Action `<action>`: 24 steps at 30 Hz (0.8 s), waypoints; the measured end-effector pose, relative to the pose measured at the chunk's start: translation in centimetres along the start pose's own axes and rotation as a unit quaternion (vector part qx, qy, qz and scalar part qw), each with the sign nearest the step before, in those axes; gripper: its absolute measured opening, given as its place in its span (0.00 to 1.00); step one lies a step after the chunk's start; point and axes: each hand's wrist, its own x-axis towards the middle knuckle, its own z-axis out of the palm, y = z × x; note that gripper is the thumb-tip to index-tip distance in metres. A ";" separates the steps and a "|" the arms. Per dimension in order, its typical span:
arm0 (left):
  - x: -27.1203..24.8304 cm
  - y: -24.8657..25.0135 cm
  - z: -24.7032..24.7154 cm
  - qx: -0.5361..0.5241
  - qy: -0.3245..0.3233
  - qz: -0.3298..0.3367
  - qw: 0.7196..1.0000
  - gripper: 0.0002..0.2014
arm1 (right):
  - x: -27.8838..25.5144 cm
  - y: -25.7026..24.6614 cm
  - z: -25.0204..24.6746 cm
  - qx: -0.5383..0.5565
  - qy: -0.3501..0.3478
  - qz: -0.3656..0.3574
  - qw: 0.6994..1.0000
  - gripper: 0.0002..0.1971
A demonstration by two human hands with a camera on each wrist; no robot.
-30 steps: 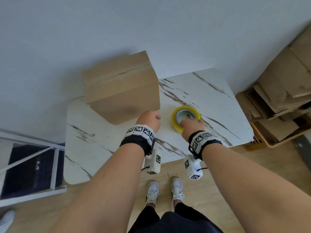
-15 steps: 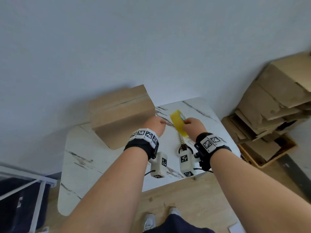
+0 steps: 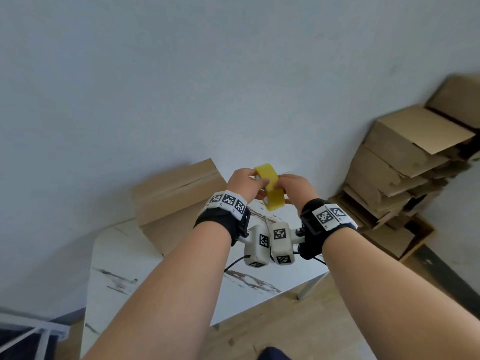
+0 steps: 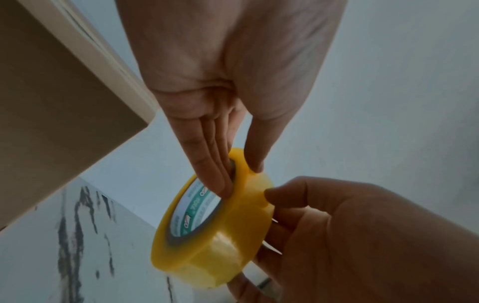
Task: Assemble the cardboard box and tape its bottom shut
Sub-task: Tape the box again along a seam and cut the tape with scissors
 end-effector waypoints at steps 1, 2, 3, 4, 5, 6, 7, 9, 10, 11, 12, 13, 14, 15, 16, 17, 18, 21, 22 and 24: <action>-0.1 0.3 0.0 -0.006 0.001 0.002 1.000 0.16 | -0.3 -0.2 -0.1 0.002 0.003 -0.005 1.000 0.11; 0.0 0.5 -0.1 -0.012 0.001 0.001 1.000 0.17 | -0.5 -0.3 -0.1 0.001 0.003 -0.014 1.000 0.12; 0.1 0.7 -0.2 -0.018 0.003 -0.003 1.000 0.19 | -0.8 -0.3 -0.2 -0.005 0.000 -0.024 1.000 0.14; 0.3 0.9 -0.4 -0.028 0.008 -0.010 1.000 0.21 | -0.9 -0.3 -0.2 -0.012 -0.003 -0.035 0.999 0.16; 0.4 1.2 -0.7 -0.042 0.012 -0.017 0.999 0.21 | -1.1 -0.3 -0.3 -0.020 -0.005 -0.043 0.999 0.16; 0.6 1.4 -1.0 -0.057 0.017 -0.023 0.998 0.21 | -1.2 -0.4 -0.3 -0.026 -0.007 -0.049 0.998 0.15; 0.8 1.7 -1.4 -0.072 0.021 -0.028 0.997 0.20 | -1.3 -0.4 -0.4 -0.029 -0.008 -0.052 0.998 0.13; 0.9 2.1 -2.1 -0.091 0.022 -0.033 0.995 0.17 | -1.5 -0.7 -0.4 -0.030 -0.014 -0.056 0.998 0.09; 1.0 2.2 -2.4 -0.091 0.022 -0.031 0.995 0.15 | -1.5 -0.8 -0.4 -0.029 -0.018 -0.059 0.998 0.08; 0.9 2.4 -2.7 -0.087 0.021 -0.026 0.996 0.13 | -1.6 -1.0 -0.3 -0.028 -0.021 -0.063 0.997 0.09; 0.9 2.5 -2.9 -0.079 0.022 -0.020 0.996 0.11 | -1.6 -1.1 -0.2 -0.025 -0.022 -0.068 0.997 0.09; 0.8 2.7 -3.0 -0.069 0.023 -0.011 0.997 0.10 | -1.6 -1.3 -0.1 -0.016 -0.021 -0.071 0.997 0.09; 0.6 2.8 -3.1 -0.055 0.024 -0.002 0.998 0.09 | -1.5 -1.5 0.0 -0.004 -0.020 -0.070 0.997 0.09; 0.5 2.9 -3.2 -0.040 0.022 0.008 0.999 0.09 | -1.5 -1.7 0.1 0.009 -0.022 -0.068 0.997 0.09; 0.3 3.0 -3.2 -0.028 0.018 0.018 0.999 0.09 | -1.4 -1.9 0.2 0.017 -0.025 -0.066 0.997 0.09; 0.1 3.0 -3.2 -0.020 0.011 0.027 0.999 0.10 | -1.4 -2.1 0.3 0.020 -0.027 -0.064 0.997 0.09; -0.2 3.0 -3.2 -0.015 0.004 0.034 0.999 0.11 | -1.3 -2.3 0.3 0.020 -0.027 -0.064 0.997 0.09; -0.7 2.9 -3.1 -0.008 -0.021 0.046 0.999 0.18 | -1.1 -2.8 0.3 0.022 -0.022 -0.066 0.997 0.09; -0.8 2.9 -3.1 -0.007 -0.022 0.049 0.999 0.19 | -1.1 -3.0 0.4 0.020 -0.020 -0.066 0.997 0.09; -0.9 3.1 -3.2 -0.010 -0.015 0.052 0.998 0.20 | -1.0 -3.2 0.4 0.016 -0.016 -0.065 0.998 0.08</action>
